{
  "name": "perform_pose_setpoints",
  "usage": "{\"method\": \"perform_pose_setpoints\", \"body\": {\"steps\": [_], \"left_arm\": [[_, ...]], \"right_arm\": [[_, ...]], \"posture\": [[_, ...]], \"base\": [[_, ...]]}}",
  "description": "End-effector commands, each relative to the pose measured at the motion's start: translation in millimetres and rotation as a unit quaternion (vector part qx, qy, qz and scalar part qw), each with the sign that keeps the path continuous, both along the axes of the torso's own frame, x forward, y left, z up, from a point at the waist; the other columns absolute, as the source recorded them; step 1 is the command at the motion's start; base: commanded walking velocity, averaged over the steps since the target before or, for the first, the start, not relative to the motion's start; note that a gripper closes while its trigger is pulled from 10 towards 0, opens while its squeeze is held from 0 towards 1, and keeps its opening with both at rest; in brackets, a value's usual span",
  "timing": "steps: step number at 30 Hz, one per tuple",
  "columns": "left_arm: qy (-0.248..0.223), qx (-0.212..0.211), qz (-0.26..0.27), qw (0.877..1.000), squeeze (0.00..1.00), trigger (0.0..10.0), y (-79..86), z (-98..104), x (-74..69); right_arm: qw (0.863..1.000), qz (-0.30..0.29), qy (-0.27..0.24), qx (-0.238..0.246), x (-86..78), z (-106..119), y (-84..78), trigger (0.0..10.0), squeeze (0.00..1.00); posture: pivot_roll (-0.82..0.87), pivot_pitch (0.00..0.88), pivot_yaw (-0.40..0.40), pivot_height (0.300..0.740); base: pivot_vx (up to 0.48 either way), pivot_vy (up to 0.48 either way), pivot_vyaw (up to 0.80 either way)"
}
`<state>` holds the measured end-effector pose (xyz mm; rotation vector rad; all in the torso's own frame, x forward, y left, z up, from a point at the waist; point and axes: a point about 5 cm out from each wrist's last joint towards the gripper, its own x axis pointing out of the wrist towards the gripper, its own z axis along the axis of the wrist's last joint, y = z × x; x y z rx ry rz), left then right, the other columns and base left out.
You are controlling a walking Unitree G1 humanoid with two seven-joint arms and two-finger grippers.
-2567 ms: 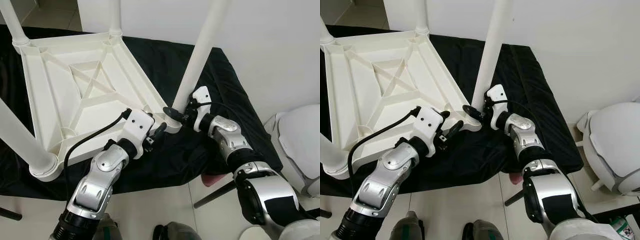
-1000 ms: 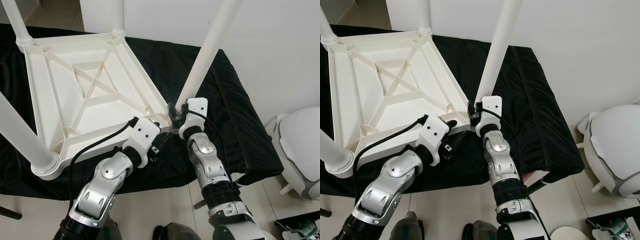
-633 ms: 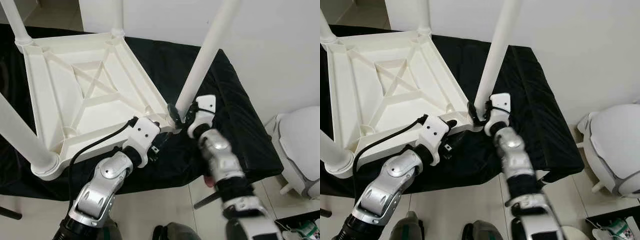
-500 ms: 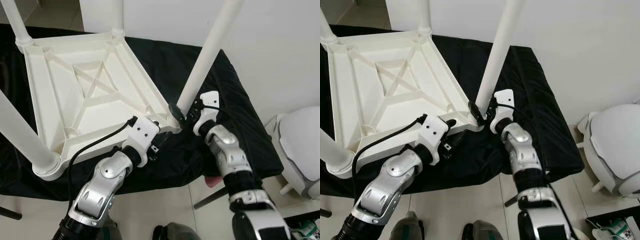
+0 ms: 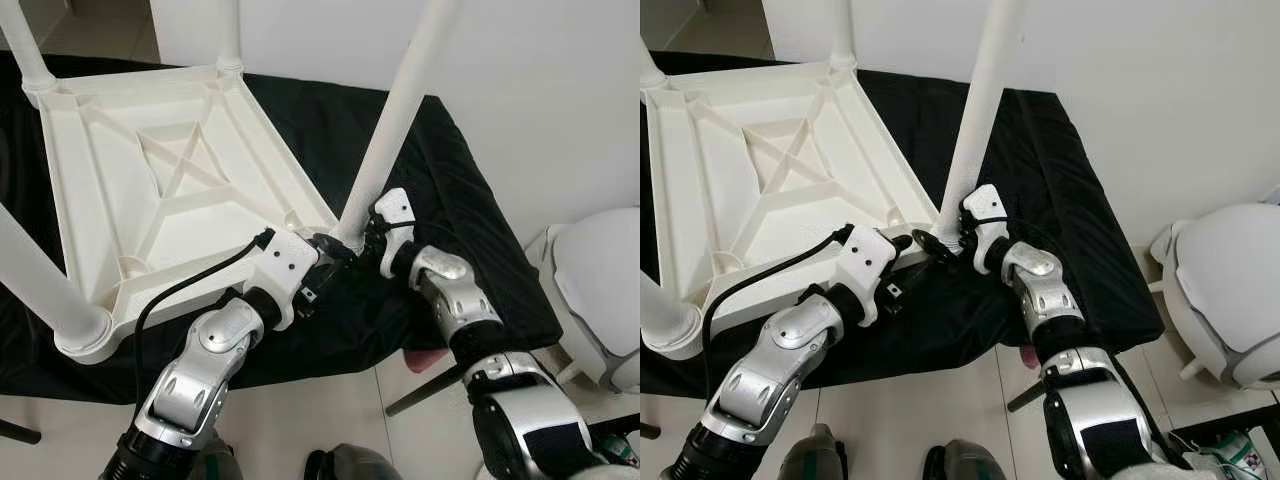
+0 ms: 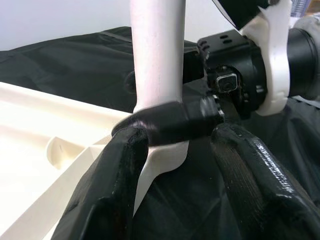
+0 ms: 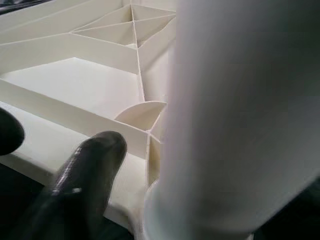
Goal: Building children table
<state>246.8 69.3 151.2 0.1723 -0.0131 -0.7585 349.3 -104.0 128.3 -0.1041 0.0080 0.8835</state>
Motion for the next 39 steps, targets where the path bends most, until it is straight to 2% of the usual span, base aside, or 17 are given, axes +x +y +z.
{"method": "perform_pose_setpoints", "body": {"steps": [1, 8, 14, 15, 16, 17, 18, 25, 27, 29, 30, 31, 32, 33, 34, 36, 39], "left_arm": [[-0.004, -0.001, -0.008, 1.000, 0.00, 10.0, -1.3, 3.6, -0.8], [-0.004, -0.002, -0.006, 1.000, 0.00, 10.0, -1.2, 4.4, -0.6], [-0.002, -0.004, -0.008, 1.000, 0.00, 10.0, -1.9, 4.2, -1.9], [-0.001, -0.004, -0.008, 1.000, 0.00, 10.0, -2.0, 4.1, -2.4], [-0.001, -0.005, -0.009, 1.000, 0.00, 10.0, -2.2, 3.9, -2.7], [0.001, -0.004, -0.010, 1.000, 0.00, 10.0, -2.3, 3.6, -3.0], [0.002, -0.004, -0.012, 1.000, 0.00, 10.0, -2.6, 3.0, -4.0], [0.005, -0.003, -0.014, 1.000, 0.00, 10.0, -2.9, 2.1, -4.8], [0.006, -0.004, -0.015, 1.000, 0.00, 10.0, -3.0, 1.7, -5.4], [0.006, -0.004, -0.015, 1.000, 0.00, 10.0, -3.0, 1.7, -5.4], [0.007, -0.004, -0.016, 1.000, 0.00, 10.0, -3.1, 1.4, -5.6], [0.007, -0.004, -0.016, 1.000, 0.00, 10.0, -3.1, 1.4, -5.6], [0.008, -0.003, -0.018, 1.000, 0.00, 10.0, -3.6, 0.8, -6.4], [0.009, -0.003, -0.019, 1.000, 0.00, 10.0, -3.8, 0.6, -6.7], [0.009, -0.003, -0.019, 1.000, 0.00, 10.0, -3.8, 0.6, -6.7], [0.009, -0.003, -0.020, 1.000, 0.00, 10.0, -4.0, 0.4, -6.8], [0.010, -0.002, -0.021, 1.000, 0.00, 10.0, -4.1, 0.3, -7.4]], "right_arm": [[1.000, 0.012, -0.005, -0.013, 2.1, 0.6, 2.9, 0.0, 0.00], [1.000, 0.014, -0.003, -0.018, 3.9, -0.1, -1.5, 0.0, 0.00], [1.000, 0.010, 0.005, -0.013, 0.0, -9.3, -7.1, 0.0, 0.00], [1.000, 0.002, 0.006, -0.009, -0.2, -10.5, -8.1, 4.0, 0.00], [1.000, -0.007, 0.009, -0.007, -0.2, -11.6, -8.9, 10.0, 0.00], [1.000, -0.020, 0.012, -0.003, 0.1, -12.5, -10.0, 10.0, 0.00], [0.998, -0.058, 0.010, 0.005, 0.9, -12.6, -12.6, 10.0, 0.00], [0.992, -0.127, -0.008, 0.019, 1.2, -10.0, -15.9, 10.0, 0.00], [0.986, -0.161, -0.020, 0.036, -1.6, -6.9, -14.3, 10.0, 0.00], [0.986, -0.161, -0.020, 0.036, -1.6, -6.9, -14.3, 10.0, 0.00], [0.981, -0.186, -0.017, 0.049, -2.7, -6.0, -13.4, 10.0, 0.00], [0.981, -0.186, -0.017, 0.049, -2.7, -6.0, -13.4, 10.0, 0.00], [0.962, -0.265, -0.021, 0.063, -6.1, -4.2, -10.7, 10.0, 0.00], [0.953, -0.294, -0.024, 0.066, -7.9, -3.6, -9.9, 10.0, 0.00], [0.953, -0.294, -0.024, 0.066, -7.9, -3.6, -9.9, 10.0, 0.00], [0.939, -0.336, -0.027, 0.061, -12.7, -5.1, -6.4, 10.0, 0.00], [0.932, -0.355, -0.018, 0.062, -16.8, -8.4, -2.4, 10.0, 0.00]], "posture": [[0.04, 0.000, -0.118, 0.740], [0.04, 0.000, -0.121, 0.740], [0.04, 0.000, -0.119, 0.740], [0.03, 0.002, -0.119, 0.740], [0.03, 0.002, -0.119, 0.740], [0.03, 0.006, -0.118, 0.740], [0.03, 0.008, -0.117, 0.740], [0.03, 0.010, -0.116, 0.740], [0.02, 0.012, -0.115, 0.740], [0.02, 0.012, -0.115, 0.740], [0.02, 0.012, -0.114, 0.740], [0.02, 0.012, -0.114, 0.740], [0.02, 0.012, -0.114, 0.740], [0.02, 0.012, -0.114, 0.740], [0.02, 0.012, -0.114, 0.740], [0.02, 0.012, -0.114, 0.740], [0.03, 0.010, -0.120, 0.740]], "base": [[0.000, 0.000, 0.00], [0.000, 0.000, 0.00], [0.000, 0.000, 0.00], [0.000, 0.000, 0.00], [0.000, 0.000, 0.00], [0.000, 0.000, 0.00], [0.000, 0.000, 0.00], [0.000, 0.000, 0.00], [0.000, 0.000, 0.00], [0.000, 0.000, 0.00], [0.000, 0.000, 0.00], [0.000, 0.000, 0.00], [0.000, 0.000, 0.00], [0.000, 0.000, 0.00], [0.000, 0.000, 0.00], [0.000, 0.000, 0.00], [0.000, 0.000, 0.00]]}}
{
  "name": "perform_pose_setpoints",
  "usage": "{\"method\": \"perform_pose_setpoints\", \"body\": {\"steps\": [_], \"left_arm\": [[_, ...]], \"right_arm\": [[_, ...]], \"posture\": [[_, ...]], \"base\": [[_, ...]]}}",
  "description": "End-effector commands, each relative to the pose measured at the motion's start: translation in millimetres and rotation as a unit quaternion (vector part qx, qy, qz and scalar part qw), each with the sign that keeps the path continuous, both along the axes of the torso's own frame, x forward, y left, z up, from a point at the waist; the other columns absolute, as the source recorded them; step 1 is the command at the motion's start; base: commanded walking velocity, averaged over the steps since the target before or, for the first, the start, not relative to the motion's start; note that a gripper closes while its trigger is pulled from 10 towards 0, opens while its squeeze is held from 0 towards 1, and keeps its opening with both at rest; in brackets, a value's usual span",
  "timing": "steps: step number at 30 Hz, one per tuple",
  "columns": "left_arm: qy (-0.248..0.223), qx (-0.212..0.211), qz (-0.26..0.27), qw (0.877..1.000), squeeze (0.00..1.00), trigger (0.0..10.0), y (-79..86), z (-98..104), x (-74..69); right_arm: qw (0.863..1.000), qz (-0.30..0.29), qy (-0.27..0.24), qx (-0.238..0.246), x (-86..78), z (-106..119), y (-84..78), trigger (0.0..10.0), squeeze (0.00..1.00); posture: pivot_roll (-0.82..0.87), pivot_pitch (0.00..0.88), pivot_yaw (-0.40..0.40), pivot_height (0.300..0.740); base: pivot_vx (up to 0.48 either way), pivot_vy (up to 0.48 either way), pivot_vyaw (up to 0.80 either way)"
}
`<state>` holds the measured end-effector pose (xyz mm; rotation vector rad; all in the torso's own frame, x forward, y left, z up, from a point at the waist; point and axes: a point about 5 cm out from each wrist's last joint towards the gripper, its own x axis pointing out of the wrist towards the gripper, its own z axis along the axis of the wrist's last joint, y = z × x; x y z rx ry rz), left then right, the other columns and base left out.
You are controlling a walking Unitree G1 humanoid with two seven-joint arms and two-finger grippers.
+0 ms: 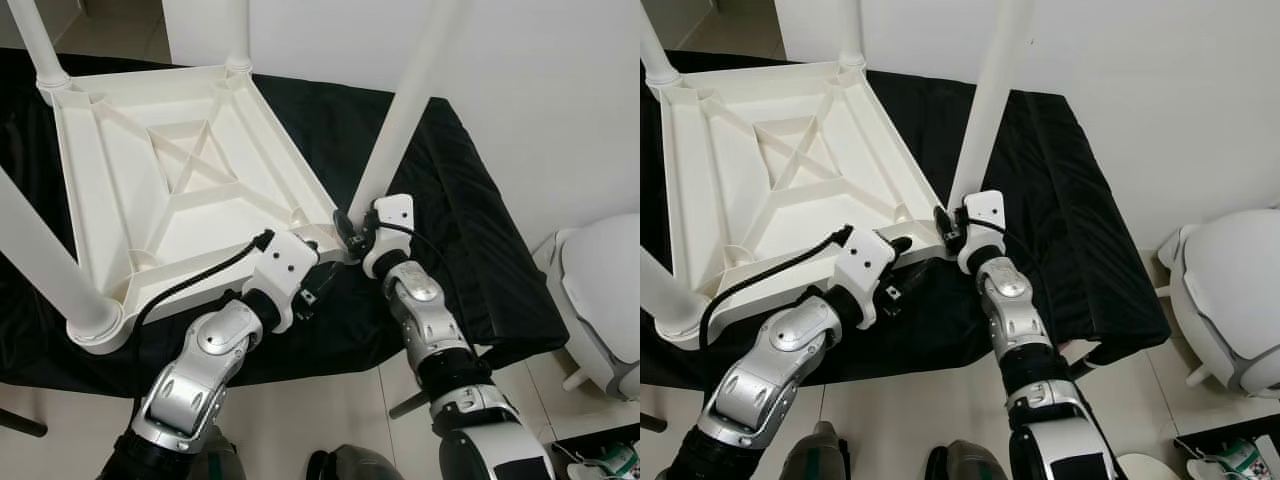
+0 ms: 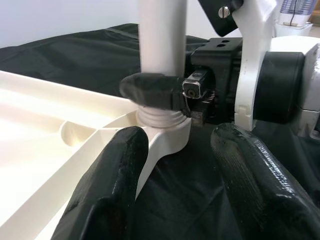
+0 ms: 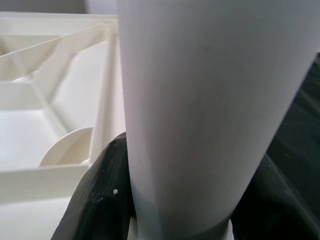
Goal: Building children table
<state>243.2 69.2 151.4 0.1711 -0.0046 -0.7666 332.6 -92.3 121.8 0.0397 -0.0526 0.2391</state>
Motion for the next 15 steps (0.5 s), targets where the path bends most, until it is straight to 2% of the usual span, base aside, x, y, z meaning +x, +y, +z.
{"method": "perform_pose_setpoints", "body": {"steps": [1, 4, 9, 10, 12, 15], "left_arm": [[0.006, -0.003, -0.017, 1.000, 0.00, 10.0, -4.1, -0.1, -4.4], [0.006, -0.003, -0.016, 1.000, 0.00, 10.0, -4.0, -0.3, -4.8], [0.007, -0.003, -0.016, 1.000, 0.00, 10.0, -4.6, -1.1, -5.7], [0.007, -0.003, -0.015, 1.000, 0.00, 10.0, -4.8, -1.1, -5.4], [0.005, -0.004, -0.014, 1.000, 0.00, 10.0, -4.6, -0.7, -4.5], [0.003, -0.004, -0.012, 1.000, 0.00, 10.0, -4.6, -0.1, -2.9]], "right_arm": [[0.999, -0.042, 0.017, -0.017, -6.2, -6.6, -3.4, 10.0, 0.00], [0.999, -0.045, 0.019, -0.015, -9.3, -5.9, 0.7, 10.0, 0.00], [0.998, -0.052, 0.024, -0.011, -8.9, -6.1, -2.0, 10.0, 0.00], [0.998, -0.053, 0.025, -0.003, -8.2, -4.9, -4.1, 10.0, 1.00], [0.999, -0.042, 0.023, 0.005, -7.1, -3.1, -4.9, 10.0, 1.00], [1.000, 0.010, 0.023, 0.018, -2.4, 0.8, -7.0, 10.0, 1.00]], "posture": [[0.04, 0.009, -0.125, 0.740], [0.03, 0.009, -0.126, 0.740], [0.04, 0.002, -0.131, 0.740], [0.04, 0.000, -0.133, 0.740], [0.04, 0.000, -0.136, 0.740], [0.04, 0.000, -0.136, 0.740]], "base": [[0.000, 0.000, 0.00], [0.000, 0.000, 0.00], [0.000, 0.000, 0.00], [0.000, 0.000, 0.00], [0.000, 0.000, 0.00], [0.000, 0.000, 0.00]]}}
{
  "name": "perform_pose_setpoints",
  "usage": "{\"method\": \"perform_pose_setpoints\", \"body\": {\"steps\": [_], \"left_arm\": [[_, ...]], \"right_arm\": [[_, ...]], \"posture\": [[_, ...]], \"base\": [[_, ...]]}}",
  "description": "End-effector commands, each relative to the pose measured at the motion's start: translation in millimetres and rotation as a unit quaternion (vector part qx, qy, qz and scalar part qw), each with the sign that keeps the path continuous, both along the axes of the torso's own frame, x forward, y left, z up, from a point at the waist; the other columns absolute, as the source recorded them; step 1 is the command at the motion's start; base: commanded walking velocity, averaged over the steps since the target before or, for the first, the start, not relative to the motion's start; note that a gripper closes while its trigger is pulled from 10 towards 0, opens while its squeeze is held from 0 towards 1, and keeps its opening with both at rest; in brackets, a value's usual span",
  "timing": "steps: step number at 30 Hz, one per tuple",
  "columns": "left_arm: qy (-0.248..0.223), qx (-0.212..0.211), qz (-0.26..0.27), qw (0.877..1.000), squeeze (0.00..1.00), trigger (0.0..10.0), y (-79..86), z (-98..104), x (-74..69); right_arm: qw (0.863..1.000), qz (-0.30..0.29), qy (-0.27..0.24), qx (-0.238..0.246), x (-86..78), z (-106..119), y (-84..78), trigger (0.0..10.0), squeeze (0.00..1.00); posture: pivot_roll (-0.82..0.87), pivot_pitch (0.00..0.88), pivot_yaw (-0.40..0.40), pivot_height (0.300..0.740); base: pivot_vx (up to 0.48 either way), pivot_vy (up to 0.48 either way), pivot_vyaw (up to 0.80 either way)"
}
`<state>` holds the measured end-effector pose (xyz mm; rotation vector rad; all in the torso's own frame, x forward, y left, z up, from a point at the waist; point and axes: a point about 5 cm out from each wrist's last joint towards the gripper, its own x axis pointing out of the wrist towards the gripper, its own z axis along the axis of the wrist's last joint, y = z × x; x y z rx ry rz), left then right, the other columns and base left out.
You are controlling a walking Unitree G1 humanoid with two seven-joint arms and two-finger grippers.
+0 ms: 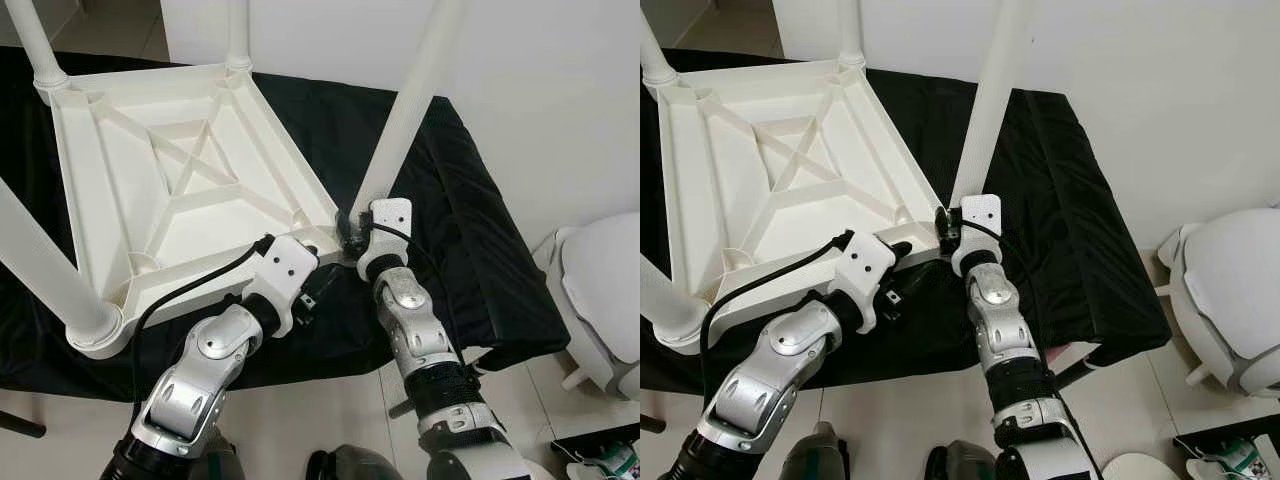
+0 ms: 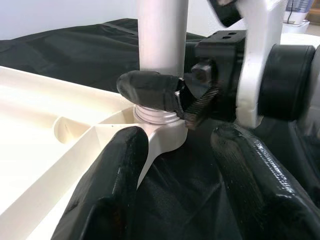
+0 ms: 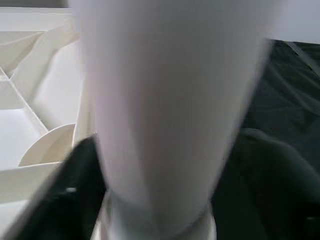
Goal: Building children table
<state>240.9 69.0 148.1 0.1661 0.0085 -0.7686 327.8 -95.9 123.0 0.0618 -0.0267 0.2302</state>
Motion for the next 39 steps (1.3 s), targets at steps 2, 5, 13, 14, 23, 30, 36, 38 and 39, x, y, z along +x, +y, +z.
{"method": "perform_pose_setpoints", "body": {"steps": [2, 5, 13, 14, 23, 30, 36, 38, 39], "left_arm": [[-0.005, -0.004, -0.012, 1.000, 0.00, 10.0, -4.7, 3.1, -0.7], [-0.005, -0.004, -0.013, 1.000, 0.00, 10.0, -4.8, 3.2, -0.8], [-0.008, -0.004, -0.015, 1.000, 0.00, 10.0, -5.3, 4.4, 1.3], [-0.008, -0.004, -0.015, 1.000, 0.00, 10.0, -5.3, 4.5, 1.3], [-0.010, -0.002, -0.008, 1.000, 0.00, 10.0, -1.9, 6.5, 2.0], [-0.011, -0.001, 0.001, 1.000, 0.00, 10.0, 2.0, 7.2, 0.9], [-0.009, 0.001, 0.001, 1.000, 0.00, 10.0, 3.6, 7.5, -1.1], [-0.009, 0.001, 0.000, 1.000, 0.00, 10.0, 3.5, 7.6, -1.2], [-0.008, 0.001, -0.001, 1.000, 0.00, 10.0, 3.2, 7.7, -1.1]], "right_arm": [[1.000, 0.029, 0.009, 0.008, 3.9, 0.7, -6.0, 10.0, 1.00], [0.999, 0.043, 0.007, 0.002, 5.3, 1.6, -8.5, 10.0, 1.00], [0.985, 0.167, -0.007, -0.052, 23.3, 14.4, -28.7, 10.0, 0.00], [0.981, 0.184, -0.010, -0.059, 24.0, 15.5, -28.1, 10.0, 0.00], [0.940, 0.327, -0.005, -0.095, 20.6, 9.8, -8.3, 10.0, 0.00], [0.924, 0.375, -0.007, -0.069, 18.6, 7.6, 3.0, 8.3, 0.00], [0.927, 0.371, 0.017, -0.054, 19.5, -1.5, -4.7, 0.0, 0.00], [0.931, 0.362, 0.028, -0.043, 19.4, -4.6, -7.4, 0.0, 0.00], [0.934, 0.354, 0.036, -0.032, 19.3, -7.1, -10.1, 0.0, 0.00]], "posture": [[0.04, 0.000, -0.136, 0.740], [0.04, 0.000, -0.136, 0.740], [0.03, 0.000, -0.132, 0.740], [0.03, 0.000, -0.132, 0.740], [0.05, 0.000, -0.127, 0.740], [0.07, 0.006, -0.126, 0.740], [0.07, 0.012, -0.117, 0.740], [0.06, 0.014, -0.114, 0.740], [0.06, 0.014, -0.112, 0.740]], "base": [[0.000, 0.000, 0.00], [0.000, 0.000, 0.00], [0.000, 0.000, 0.00], [0.000, 0.000, 0.00], [0.000, 0.000, 0.00], [0.000, 0.000, 0.00], [0.000, 0.000, 0.00], [0.000, 0.000, 0.00], [0.000, 0.000, 0.00]]}}
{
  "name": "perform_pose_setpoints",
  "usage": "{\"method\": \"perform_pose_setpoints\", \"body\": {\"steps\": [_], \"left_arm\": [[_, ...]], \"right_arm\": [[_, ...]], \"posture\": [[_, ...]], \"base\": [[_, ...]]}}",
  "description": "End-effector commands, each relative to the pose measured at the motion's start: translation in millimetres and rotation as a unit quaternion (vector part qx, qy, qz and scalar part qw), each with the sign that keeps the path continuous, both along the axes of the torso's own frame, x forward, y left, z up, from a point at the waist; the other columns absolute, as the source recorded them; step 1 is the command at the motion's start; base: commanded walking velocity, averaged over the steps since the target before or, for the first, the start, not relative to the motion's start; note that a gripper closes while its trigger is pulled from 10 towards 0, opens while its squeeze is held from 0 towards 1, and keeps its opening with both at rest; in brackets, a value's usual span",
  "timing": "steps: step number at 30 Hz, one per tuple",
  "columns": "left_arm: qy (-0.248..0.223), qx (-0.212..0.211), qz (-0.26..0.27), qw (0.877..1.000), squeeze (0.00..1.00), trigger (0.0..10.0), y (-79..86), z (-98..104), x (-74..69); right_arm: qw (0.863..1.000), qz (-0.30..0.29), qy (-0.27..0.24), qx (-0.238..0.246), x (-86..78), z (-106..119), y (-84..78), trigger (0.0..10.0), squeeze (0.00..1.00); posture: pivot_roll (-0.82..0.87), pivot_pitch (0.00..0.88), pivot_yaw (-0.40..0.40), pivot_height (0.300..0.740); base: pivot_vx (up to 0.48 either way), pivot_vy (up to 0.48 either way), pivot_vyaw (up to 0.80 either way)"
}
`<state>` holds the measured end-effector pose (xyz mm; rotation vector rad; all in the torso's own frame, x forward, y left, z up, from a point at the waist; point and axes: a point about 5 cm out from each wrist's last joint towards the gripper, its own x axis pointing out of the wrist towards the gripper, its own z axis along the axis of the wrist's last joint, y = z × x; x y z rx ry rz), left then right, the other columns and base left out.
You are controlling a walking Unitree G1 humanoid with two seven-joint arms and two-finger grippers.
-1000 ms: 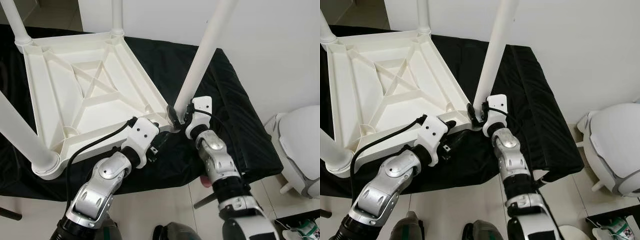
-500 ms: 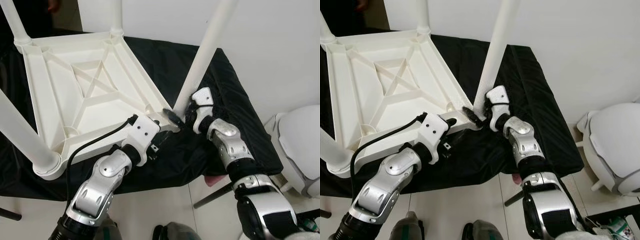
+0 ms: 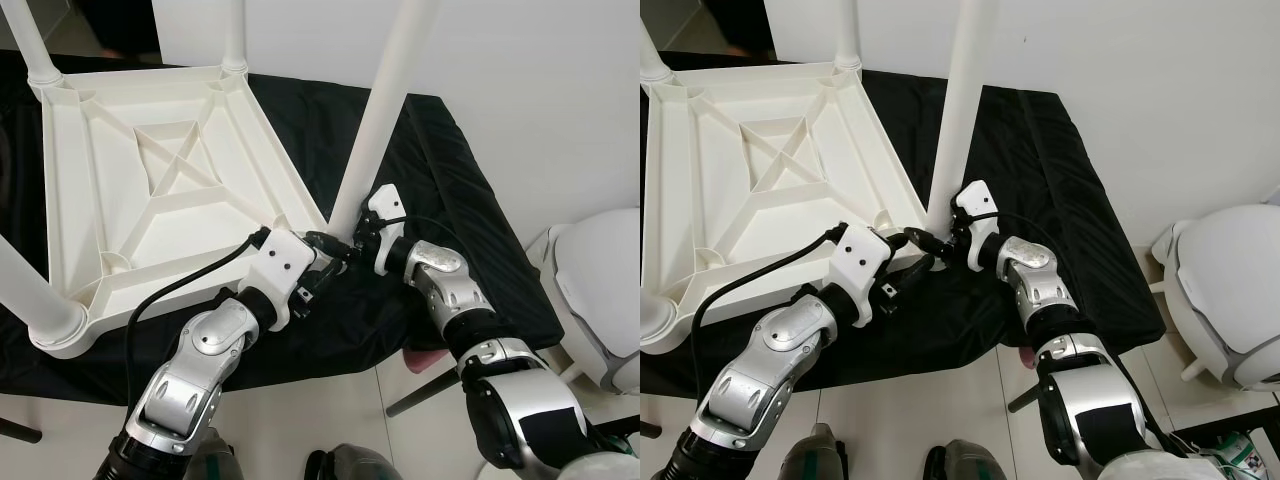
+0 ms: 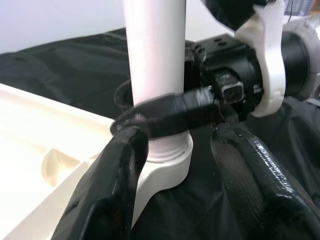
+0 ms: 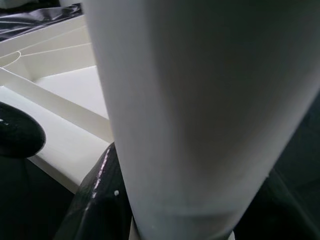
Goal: Building children table
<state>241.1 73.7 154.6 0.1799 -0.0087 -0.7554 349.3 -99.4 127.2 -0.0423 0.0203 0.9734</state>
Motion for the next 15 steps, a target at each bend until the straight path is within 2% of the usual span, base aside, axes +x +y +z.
{"method": "perform_pose_setpoints", "body": {"steps": [1, 5, 9, 12, 14, 15], "left_arm": [[0.003, -0.002, -0.008, 1.000, 0.00, 10.0, -1.9, 1.1, -1.2], [0.004, -0.002, -0.012, 1.000, 0.00, 10.0, -3.0, 0.8, -1.2], [0.006, -0.004, -0.019, 1.000, 0.00, 10.0, -5.6, 0.3, -1.3], [0.006, -0.004, -0.021, 1.000, 0.00, 10.0, -6.4, 0.4, -1.4], [0.008, -0.005, -0.025, 1.000, 0.00, 10.0, -7.4, -0.2, -2.0], [0.008, -0.005, -0.025, 1.000, 0.00, 10.0, -7.4, -0.2, -2.0]], "right_arm": [[0.999, -0.022, 0.043, 0.016, -2.1, -12.9, -8.8, 0.0, 0.00], [0.997, -0.044, 0.051, 0.032, -2.3, -15.2, -12.9, 0.0, 0.00], [0.992, -0.103, 0.049, 0.057, -4.4, -15.2, -13.5, 0.0, 0.00], [0.990, -0.120, 0.045, 0.059, -5.5, -14.9, -13.1, 0.0, 0.00], [0.984, -0.162, 0.042, 0.065, -7.9, -15.0, -10.7, 0.0, 0.00], [0.984, -0.162, 0.042, 0.065, -7.9, -15.0, -10.7, 0.0, 0.00]], "posture": [[0.06, 0.014, -0.112, 0.740], [0.06, 0.016, -0.109, 0.740], [0.03, 0.018, -0.101, 0.740], [0.03, 0.018, -0.101, 0.740], [0.02, 0.016, -0.102, 0.740], [0.02, 0.016, -0.102, 0.740]], "base": [[0.000, 0.000, 0.00], [0.000, 0.000, 0.00], [0.000, 0.000, 0.00], [0.000, 0.000, 0.00], [0.000, 0.000, 0.00], [0.000, 0.000, 0.00]]}}
